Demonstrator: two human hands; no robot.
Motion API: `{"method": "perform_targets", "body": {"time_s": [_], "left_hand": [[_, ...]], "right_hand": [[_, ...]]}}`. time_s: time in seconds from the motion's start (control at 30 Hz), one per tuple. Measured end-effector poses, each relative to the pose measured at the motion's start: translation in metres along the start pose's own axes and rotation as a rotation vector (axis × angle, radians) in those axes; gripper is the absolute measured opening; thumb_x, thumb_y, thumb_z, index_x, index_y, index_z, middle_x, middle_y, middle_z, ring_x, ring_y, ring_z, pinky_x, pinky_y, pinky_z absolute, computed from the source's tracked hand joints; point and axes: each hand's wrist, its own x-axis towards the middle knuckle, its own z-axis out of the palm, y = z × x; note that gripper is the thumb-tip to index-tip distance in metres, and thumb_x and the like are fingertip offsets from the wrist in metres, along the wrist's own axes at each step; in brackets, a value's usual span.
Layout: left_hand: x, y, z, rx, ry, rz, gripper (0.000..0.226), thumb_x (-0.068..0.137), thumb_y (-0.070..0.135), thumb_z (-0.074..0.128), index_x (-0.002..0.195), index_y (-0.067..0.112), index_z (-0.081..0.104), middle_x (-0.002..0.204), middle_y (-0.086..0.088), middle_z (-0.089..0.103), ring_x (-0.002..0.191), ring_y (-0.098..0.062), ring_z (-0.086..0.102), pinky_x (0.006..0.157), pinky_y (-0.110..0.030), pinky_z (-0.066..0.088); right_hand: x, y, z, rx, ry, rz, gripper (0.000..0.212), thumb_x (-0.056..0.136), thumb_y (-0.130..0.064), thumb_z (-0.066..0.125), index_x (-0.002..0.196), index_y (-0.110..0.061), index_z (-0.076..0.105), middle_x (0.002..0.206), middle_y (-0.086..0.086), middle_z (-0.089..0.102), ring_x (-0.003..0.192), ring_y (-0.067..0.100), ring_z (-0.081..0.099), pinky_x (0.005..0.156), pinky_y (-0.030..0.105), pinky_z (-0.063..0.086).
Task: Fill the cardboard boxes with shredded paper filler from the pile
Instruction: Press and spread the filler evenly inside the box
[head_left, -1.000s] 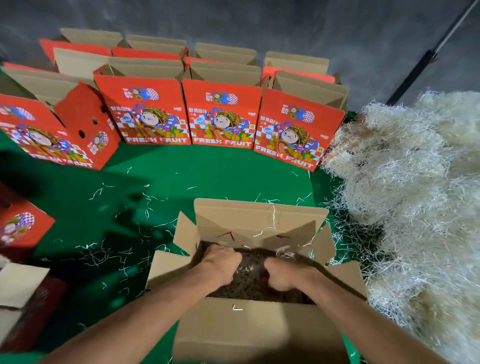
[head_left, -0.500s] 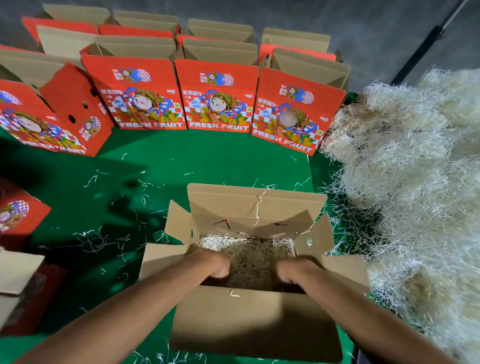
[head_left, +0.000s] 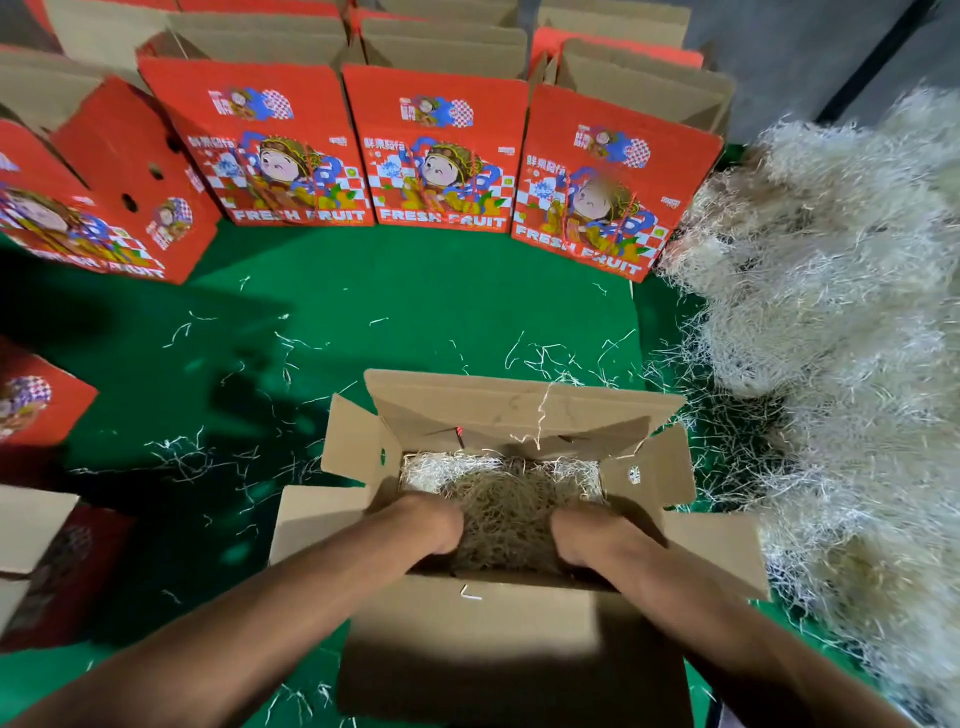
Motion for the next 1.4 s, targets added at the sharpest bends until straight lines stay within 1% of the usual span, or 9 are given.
{"method": "perform_targets", "body": {"time_s": [0.13,0.3,0.47,0.67,0.87,0.97,1.2,1.3,1.4], "left_hand": [[-0.002,-0.001,-0.002,0.028,0.103,0.042,0.033,0.096,0.006,0.046,0.125,0.001,0.060,0.130,-0.019,0.060,0.117,-0.035,0.058,0.103,-0.046,0.046],[-0.002,0.005,-0.003,-0.064,0.512,0.138,0.028,0.091,0.021,0.055,0.117,0.013,0.063,0.114,-0.007,0.064,0.106,-0.022,0.060,0.102,-0.037,0.041],[0.002,-0.002,-0.001,-0.030,0.344,0.053,0.054,0.088,0.033,0.063,0.138,0.019,0.048,0.141,-0.010,0.041,0.134,-0.032,0.034,0.112,-0.049,0.028],[-0.008,-0.008,-0.017,-0.149,0.437,0.142,0.032,0.091,0.026,0.058,0.118,0.011,0.064,0.126,-0.012,0.062,0.118,-0.029,0.057,0.099,-0.036,0.044],[-0.035,-0.006,-0.034,-0.375,0.526,0.154,0.022,0.089,0.037,0.059,0.103,0.020,0.058,0.103,-0.005,0.062,0.094,-0.026,0.062,0.073,-0.033,0.045],[-0.046,-0.002,-0.034,-0.472,0.583,0.146,0.020,0.089,0.040,0.058,0.094,0.023,0.048,0.093,-0.003,0.056,0.088,-0.026,0.058,0.071,-0.032,0.041],[-0.069,0.000,-0.031,-0.602,0.695,0.148,0.014,0.090,0.033,0.059,0.084,0.021,0.054,0.081,0.001,0.057,0.078,-0.022,0.060,0.066,-0.031,0.043],[-0.071,-0.002,-0.023,-0.754,0.697,0.165,0.026,0.094,0.032,0.058,0.072,0.019,0.055,0.061,0.007,0.060,0.050,-0.006,0.055,0.047,-0.023,0.034],[-0.070,-0.004,-0.015,-0.882,0.673,0.170,0.023,0.094,0.034,0.058,0.077,0.020,0.064,0.066,0.007,0.065,0.057,-0.008,0.060,0.055,-0.024,0.042]], "right_hand": [[0.002,0.003,0.000,0.060,0.161,-0.054,0.033,0.093,-0.003,0.050,0.123,-0.004,0.062,0.128,0.017,0.060,0.118,0.035,0.057,0.103,0.041,0.045],[0.005,-0.006,0.007,0.269,0.359,-0.107,0.029,0.085,-0.009,0.059,0.114,-0.012,0.060,0.119,0.012,0.058,0.115,0.032,0.056,0.101,0.042,0.036],[0.008,-0.001,0.008,0.264,0.229,-0.092,0.050,0.084,0.007,0.048,0.129,-0.013,0.053,0.157,0.012,0.029,0.144,0.033,0.032,0.115,0.044,0.025],[-0.011,-0.001,-0.017,0.349,0.482,-0.131,0.025,0.083,-0.024,0.063,0.107,-0.021,0.068,0.106,0.007,0.070,0.099,0.027,0.065,0.089,0.032,0.051],[-0.036,0.001,-0.035,0.643,0.893,-0.073,0.047,0.081,-0.073,0.059,0.098,-0.030,0.067,0.068,-0.014,0.062,0.058,-0.001,0.060,0.050,0.015,0.044],[-0.046,-0.002,-0.041,0.623,1.054,-0.004,0.056,0.083,-0.077,0.051,0.100,-0.026,0.068,0.068,-0.008,0.068,0.060,0.010,0.065,0.057,0.025,0.054],[-0.064,-0.010,-0.051,0.363,1.373,-0.016,0.039,0.099,-0.055,0.045,0.095,-0.024,0.069,0.051,-0.004,0.064,0.043,0.016,0.064,0.041,0.022,0.042],[-0.058,-0.007,-0.046,0.268,1.357,-0.113,0.031,0.104,-0.040,0.045,0.098,-0.020,0.067,0.054,-0.003,0.065,0.044,0.019,0.064,0.039,0.026,0.044],[-0.046,-0.004,-0.034,0.274,1.062,-0.224,0.029,0.104,-0.035,0.041,0.089,-0.020,0.060,0.068,0.001,0.068,0.059,0.025,0.067,0.053,0.035,0.053]]}}
